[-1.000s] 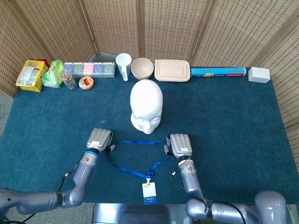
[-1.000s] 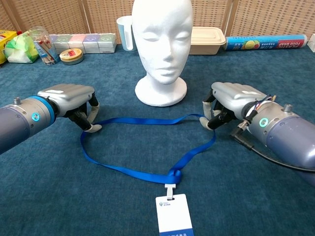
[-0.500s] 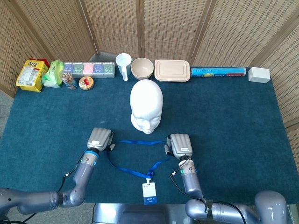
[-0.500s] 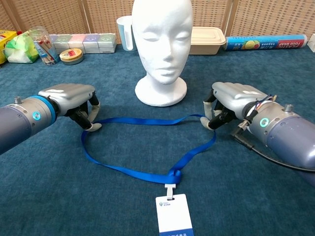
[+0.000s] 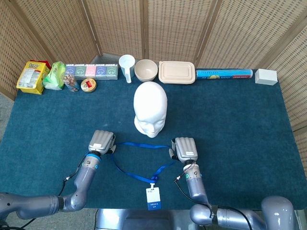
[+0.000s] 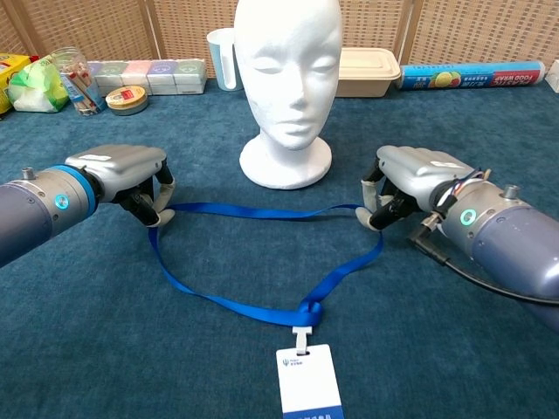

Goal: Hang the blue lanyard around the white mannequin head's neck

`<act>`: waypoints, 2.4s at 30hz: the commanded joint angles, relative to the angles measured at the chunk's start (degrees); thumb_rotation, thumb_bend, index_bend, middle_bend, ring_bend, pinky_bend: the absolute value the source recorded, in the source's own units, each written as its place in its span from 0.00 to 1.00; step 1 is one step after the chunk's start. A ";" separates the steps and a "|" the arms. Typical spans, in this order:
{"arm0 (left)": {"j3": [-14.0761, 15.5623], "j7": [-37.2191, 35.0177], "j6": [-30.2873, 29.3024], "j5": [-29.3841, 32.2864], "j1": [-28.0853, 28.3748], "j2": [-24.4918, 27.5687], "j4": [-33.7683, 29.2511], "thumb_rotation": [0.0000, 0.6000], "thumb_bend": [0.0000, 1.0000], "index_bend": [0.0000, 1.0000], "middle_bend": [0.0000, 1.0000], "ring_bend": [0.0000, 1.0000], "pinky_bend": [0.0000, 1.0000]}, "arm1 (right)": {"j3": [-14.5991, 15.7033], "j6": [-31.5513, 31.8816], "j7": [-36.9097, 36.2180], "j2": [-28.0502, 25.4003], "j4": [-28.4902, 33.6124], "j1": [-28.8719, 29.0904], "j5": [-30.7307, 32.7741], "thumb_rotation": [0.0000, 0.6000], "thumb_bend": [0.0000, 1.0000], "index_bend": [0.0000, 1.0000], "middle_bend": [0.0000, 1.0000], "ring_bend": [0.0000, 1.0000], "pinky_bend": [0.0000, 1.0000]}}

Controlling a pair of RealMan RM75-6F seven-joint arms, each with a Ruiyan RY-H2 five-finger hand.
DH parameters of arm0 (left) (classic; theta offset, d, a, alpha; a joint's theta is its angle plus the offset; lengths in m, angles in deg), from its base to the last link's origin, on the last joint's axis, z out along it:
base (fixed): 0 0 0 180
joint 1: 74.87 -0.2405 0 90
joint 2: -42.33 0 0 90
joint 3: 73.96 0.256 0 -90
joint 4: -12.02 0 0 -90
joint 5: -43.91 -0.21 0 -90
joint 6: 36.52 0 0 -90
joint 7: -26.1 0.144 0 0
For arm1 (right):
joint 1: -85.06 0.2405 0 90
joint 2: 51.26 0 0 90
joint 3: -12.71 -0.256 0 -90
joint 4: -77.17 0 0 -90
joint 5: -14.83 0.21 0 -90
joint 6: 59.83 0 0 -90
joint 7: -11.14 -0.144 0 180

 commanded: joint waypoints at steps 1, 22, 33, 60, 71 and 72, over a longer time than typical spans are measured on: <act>-0.02 0.11 -0.02 0.00 0.09 0.10 -0.06 0.89 0.45 0.71 1.00 1.00 1.00 | -0.04 0.01 -0.06 -0.06 0.02 -0.02 -0.02 0.84 0.50 0.63 0.86 1.00 1.00; -0.93 -2.19 -3.46 -4.91 -0.67 4.78 -4.93 0.89 0.45 0.71 1.00 1.00 1.00 | -0.96 2.08 -3.88 -2.70 4.92 -1.58 -3.38 0.87 0.50 0.65 0.87 1.00 1.00; -2.24 -4.33 -7.83 -11.98 -1.74 11.35 -14.82 0.89 0.46 0.71 1.00 1.00 1.00 | -1.60 6.95 -6.60 -7.95 14.40 -4.20 -8.97 0.87 0.50 0.65 0.88 1.00 1.00; -12.96 -11.80 -13.42 -19.90 -1.74 25.76 -31.76 0.89 0.45 0.71 1.00 1.00 1.00 | -11.99 7.52 -15.60 -27.31 36.40 -6.01 -13.41 0.87 0.51 0.66 0.88 1.00 1.00; -15.34 -12.53 -12.16 -16.23 0.45 26.68 -30.36 0.90 0.45 0.71 1.00 1.00 1.00 | -16.19 4.21 -16.93 -29.38 35.50 -1.37 -6.39 0.88 0.51 0.67 0.89 1.00 1.00; -15.56 -12.68 -11.94 -15.63 0.70 26.73 -30.04 0.90 0.45 0.71 1.00 1.00 1.00 | -16.56 3.89 -17.01 -29.45 35.01 -0.74 -5.41 0.88 0.51 0.67 0.89 1.00 1.00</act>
